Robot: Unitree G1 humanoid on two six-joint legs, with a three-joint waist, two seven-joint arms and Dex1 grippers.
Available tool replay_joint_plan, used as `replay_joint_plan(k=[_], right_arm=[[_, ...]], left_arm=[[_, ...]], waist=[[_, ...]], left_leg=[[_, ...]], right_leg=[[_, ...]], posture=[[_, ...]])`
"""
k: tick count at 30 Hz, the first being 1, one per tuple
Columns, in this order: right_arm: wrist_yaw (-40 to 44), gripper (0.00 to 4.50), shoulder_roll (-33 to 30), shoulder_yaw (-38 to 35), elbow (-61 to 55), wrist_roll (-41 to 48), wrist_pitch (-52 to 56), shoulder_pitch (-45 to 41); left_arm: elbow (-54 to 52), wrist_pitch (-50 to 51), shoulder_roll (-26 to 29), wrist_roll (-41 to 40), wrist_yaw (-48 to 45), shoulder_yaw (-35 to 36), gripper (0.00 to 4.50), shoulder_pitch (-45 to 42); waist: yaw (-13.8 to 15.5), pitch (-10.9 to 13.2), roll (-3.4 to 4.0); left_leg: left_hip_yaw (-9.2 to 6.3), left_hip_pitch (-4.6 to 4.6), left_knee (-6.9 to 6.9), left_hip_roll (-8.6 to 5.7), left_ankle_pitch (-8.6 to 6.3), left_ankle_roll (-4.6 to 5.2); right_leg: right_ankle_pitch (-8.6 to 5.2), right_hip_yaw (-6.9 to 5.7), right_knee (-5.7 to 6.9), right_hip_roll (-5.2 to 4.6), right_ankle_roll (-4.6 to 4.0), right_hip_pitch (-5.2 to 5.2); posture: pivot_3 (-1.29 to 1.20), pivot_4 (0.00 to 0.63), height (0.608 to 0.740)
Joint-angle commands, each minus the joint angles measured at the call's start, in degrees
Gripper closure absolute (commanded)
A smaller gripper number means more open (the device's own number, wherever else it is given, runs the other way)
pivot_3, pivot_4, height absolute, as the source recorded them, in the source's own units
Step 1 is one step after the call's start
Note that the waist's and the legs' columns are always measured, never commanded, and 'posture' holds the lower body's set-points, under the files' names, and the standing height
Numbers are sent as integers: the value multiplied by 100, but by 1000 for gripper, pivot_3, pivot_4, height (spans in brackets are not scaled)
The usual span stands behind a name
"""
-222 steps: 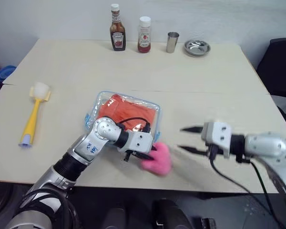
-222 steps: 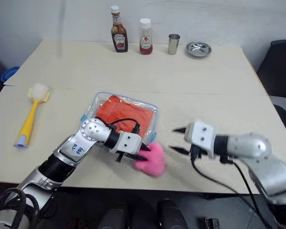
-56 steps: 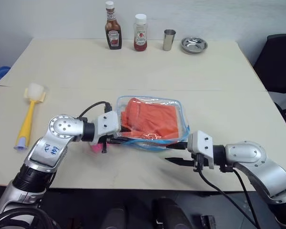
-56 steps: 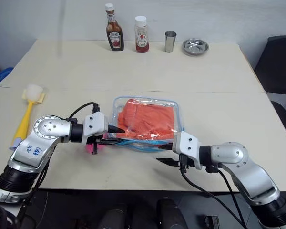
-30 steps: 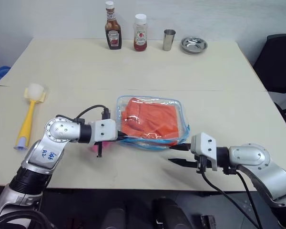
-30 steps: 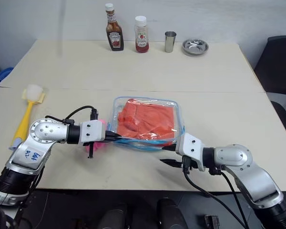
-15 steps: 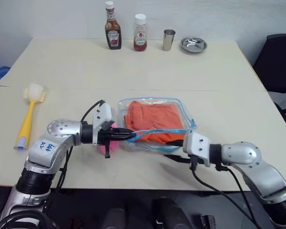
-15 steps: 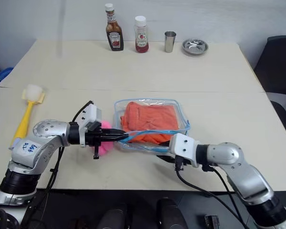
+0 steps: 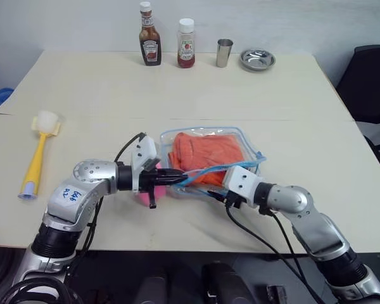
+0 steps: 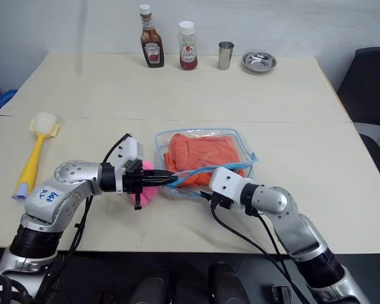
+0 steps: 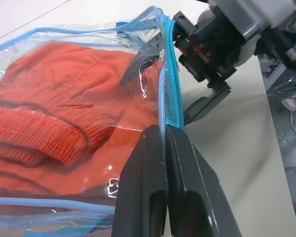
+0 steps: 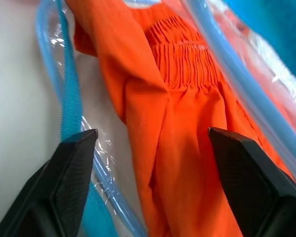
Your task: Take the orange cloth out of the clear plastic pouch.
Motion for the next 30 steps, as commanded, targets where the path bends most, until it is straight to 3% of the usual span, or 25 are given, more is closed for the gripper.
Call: replay_joint_plan(k=[1,9,10,14,21,30], right_arm=[[-248,773,103,44,106,-317,8,-110],[-731,773,158,541,1374,-1346,-426,-429],[-751,947,195,530,1488,-1346,-481,-462],[-772,1998,260,474,1709,-1353,-692,-515],[-245,4382,-239,663,1301,-1486,-1526,-267],[528,4448,-1382,521,570,-1309,-3714,175]], left_arm=[[-230,-10,-82,-117,32,0,4500,-148],[-186,29,-284,-127,154,-15,4500,-262],[-172,30,-288,-129,157,-4,4500,-273],[-126,27,-311,-114,176,34,4500,-305],[126,114,-651,-155,608,229,4500,-486],[1059,-309,-971,693,1336,-25,4500,-860]], waist=[[-1,0,0],[-5,-12,-18],[-5,-17,-24],[-6,-22,-32],[46,-22,-33],[131,-23,-35]], left_leg=[[0,0,0,0,0,-1],[3,4,0,-2,3,-6],[3,8,0,-2,4,-6],[2,16,0,-2,5,-7],[0,12,4,-6,4,-6],[1,16,4,-7,3,-4]], right_leg=[[0,0,2,1,0,-1],[0,3,6,0,0,-2],[0,3,7,0,0,1],[0,3,8,0,0,9],[0,1,6,-5,0,10],[0,1,2,0,0,14]], posture=[[0,150,740],[0,150,740],[0,150,740],[0,150,740],[0,150,740],[0,150,740]])
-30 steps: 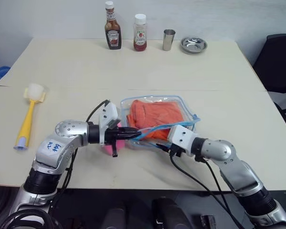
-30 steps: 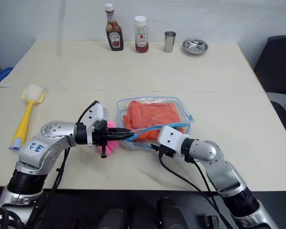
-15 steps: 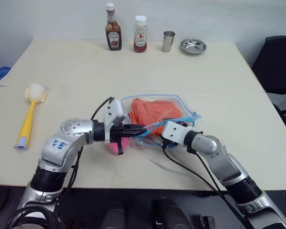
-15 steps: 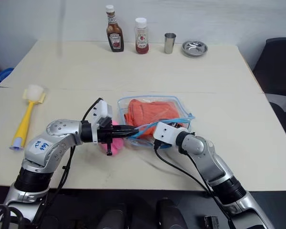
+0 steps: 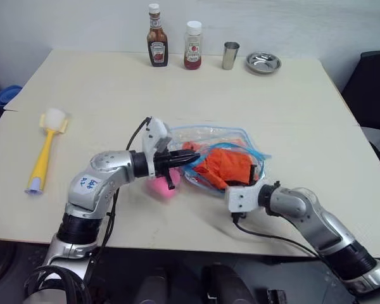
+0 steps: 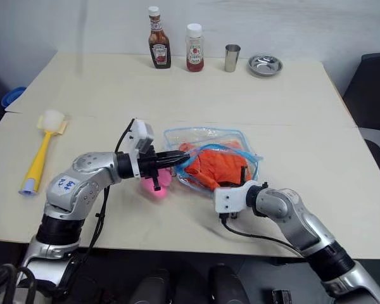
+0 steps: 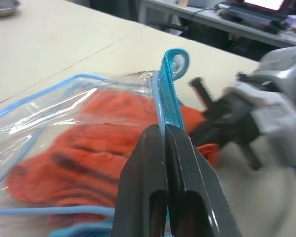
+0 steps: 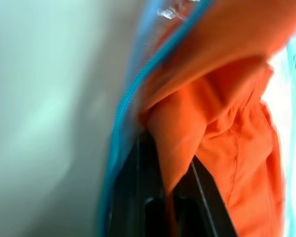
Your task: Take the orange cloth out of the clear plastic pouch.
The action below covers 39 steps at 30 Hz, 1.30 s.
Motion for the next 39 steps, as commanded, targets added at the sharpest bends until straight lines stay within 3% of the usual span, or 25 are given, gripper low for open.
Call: replay_joint_plan(k=[1,9,16,22,25,28,32,37,39], right_arm=[[523,4448,-474,-23,-335,405,-1147,296],[1045,4448,-2277,-1054,171,1117,-3158,1255],[676,4448,-2908,-2028,2058,961,-3885,1777],[159,4448,-2584,-2072,3668,640,-3688,1013],[34,4448,-2068,-2195,3977,1040,-3068,643],[-48,4448,-1272,-2498,3556,1840,-1630,359],[-361,4448,-585,-2559,2748,1989,-302,203],[-743,4448,-202,-2564,2218,1834,729,184],[-704,4004,-217,-2580,2004,1839,894,280]], left_arm=[[504,-426,19,636,428,-118,4500,-185],[1309,-1879,676,1961,348,-630,4500,-145],[1177,-2256,1342,2050,-99,-459,4500,159],[531,-2364,1744,1815,-838,-488,4500,656],[76,-2426,1961,1494,-1438,-472,4500,961],[-278,-2321,2174,1246,-1885,-438,4500,1152],[-214,-1985,2133,1257,-1775,-347,4500,1055],[-40,-1540,1998,1278,-1521,-274,4500,914],[58,-1376,1922,1320,-1335,-230,4500,852]], waist=[[3,0,0],[-4,1,0],[-70,1,0],[-164,2,3],[-198,3,4],[-250,4,5],[-244,12,26],[-183,12,26],[-159,12,27]], left_leg=[[1,0,0,0,0,0],[4,2,-2,0,-1,1],[21,22,-10,9,-1,2],[44,72,-33,12,-12,22],[58,82,-47,21,-11,20],[72,88,-61,27,-5,10],[73,87,-59,24,-2,4],[70,80,-58,23,-12,22],[71,78,-58,22,-12,22]], right_leg=[[0,0,0,0,0,0],[0,2,-8,0,0,5],[0,15,-6,6,0,15],[0,34,-9,7,0,48],[-1,48,-8,16,-1,47],[-1,61,-5,21,-2,45],[-1,63,-1,17,-2,41],[-1,62,-3,15,-2,36],[-1,62,-3,14,-2,32]], posture=[[0,150,740],[0,150,740],[0,150,740],[0,150,740],[0,150,740],[0,150,740],[0,150,740],[0,150,740],[0,150,740]])
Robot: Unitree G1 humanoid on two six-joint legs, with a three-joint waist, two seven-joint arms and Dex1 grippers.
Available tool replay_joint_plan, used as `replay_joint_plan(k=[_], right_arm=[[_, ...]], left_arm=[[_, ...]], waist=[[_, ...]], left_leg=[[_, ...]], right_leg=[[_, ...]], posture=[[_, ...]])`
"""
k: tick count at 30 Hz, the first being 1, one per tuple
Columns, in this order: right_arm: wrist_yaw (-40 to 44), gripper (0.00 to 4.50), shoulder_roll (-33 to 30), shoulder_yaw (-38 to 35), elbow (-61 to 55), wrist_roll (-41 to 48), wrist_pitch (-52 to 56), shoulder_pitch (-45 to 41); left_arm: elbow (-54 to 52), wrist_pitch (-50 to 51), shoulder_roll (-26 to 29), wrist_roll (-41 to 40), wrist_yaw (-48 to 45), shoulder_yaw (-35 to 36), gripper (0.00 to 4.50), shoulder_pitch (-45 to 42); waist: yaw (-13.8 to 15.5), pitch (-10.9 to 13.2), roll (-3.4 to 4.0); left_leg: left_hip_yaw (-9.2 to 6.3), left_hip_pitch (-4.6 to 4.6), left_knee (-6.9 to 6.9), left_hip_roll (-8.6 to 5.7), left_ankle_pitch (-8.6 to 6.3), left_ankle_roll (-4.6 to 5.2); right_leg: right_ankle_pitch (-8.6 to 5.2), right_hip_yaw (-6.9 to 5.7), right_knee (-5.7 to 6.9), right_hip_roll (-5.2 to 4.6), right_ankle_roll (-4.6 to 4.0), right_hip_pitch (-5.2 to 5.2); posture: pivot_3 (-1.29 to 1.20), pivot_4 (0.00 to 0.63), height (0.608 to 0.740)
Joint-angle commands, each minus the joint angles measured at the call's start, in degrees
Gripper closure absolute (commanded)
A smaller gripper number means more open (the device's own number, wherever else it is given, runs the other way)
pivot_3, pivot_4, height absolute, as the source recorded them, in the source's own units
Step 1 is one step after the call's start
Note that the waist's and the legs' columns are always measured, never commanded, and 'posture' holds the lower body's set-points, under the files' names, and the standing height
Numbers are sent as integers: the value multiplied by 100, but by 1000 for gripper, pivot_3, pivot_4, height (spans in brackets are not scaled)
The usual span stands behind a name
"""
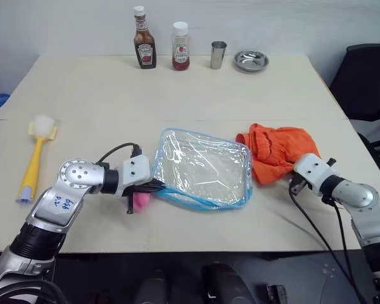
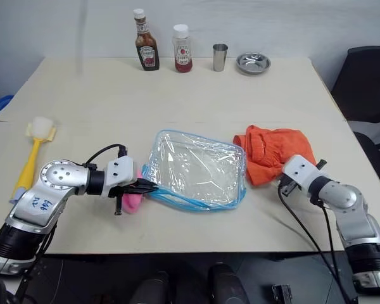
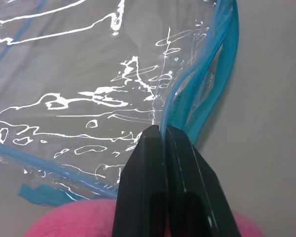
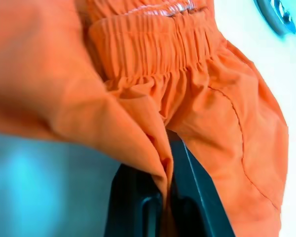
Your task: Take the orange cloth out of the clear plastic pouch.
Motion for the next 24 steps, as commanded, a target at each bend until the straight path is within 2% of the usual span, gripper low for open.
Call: replay_joint_plan(k=[1,8,12,15,17,20,24], right_arm=[[-13,3776,-79,-299,-522,64,344,121],[767,1403,-424,-787,-1407,670,945,632],[1865,29,-901,-1628,-1988,1908,1941,933],[2628,7,-1335,-2267,-2179,2714,2612,1136],[3203,7,-1749,-2742,-2014,2991,3062,1444],[3860,7,-2194,-3346,-1368,3064,3417,1935],[4099,7,-2365,-3673,-638,2936,3393,2125]], left_arm=[[241,350,-92,4,309,231,4041,-93],[251,755,-214,-332,532,713,2108,-80],[12,1314,-255,-1234,521,1611,925,-116],[-179,1830,-23,-1951,321,2248,915,-115],[-122,1890,421,-2216,-44,2790,915,62],[323,1578,1194,-2197,-761,3465,915,595],[1262,845,1855,-1803,-1252,3737,915,1052]], waist=[[28,0,0],[26,0,0],[36,0,0],[39,3,0],[37,4,-1],[31,4,-1],[33,4,-1]], left_leg=[[0,0,0,0,0,0],[0,-1,-2,-1,-3,6],[-1,-1,-2,-1,-3,6],[-13,-11,0,0,-4,7],[-14,-11,-3,0,-4,6],[-14,-3,-29,0,-4,6],[-10,7,-44,-2,-4,12]], right_leg=[[0,0,0,-1,0,0],[0,0,-1,1,0,-1],[0,0,-1,0,0,-1],[0,-13,-9,0,0,-3],[0,-14,-13,-1,0,-1],[0,-14,-33,-2,0,3],[0,-12,-54,-8,-1,13]], posture=[[0,150,740],[0,150,740],[0,150,740],[0,150,740],[0,150,740],[0,150,740],[0,150,740]])
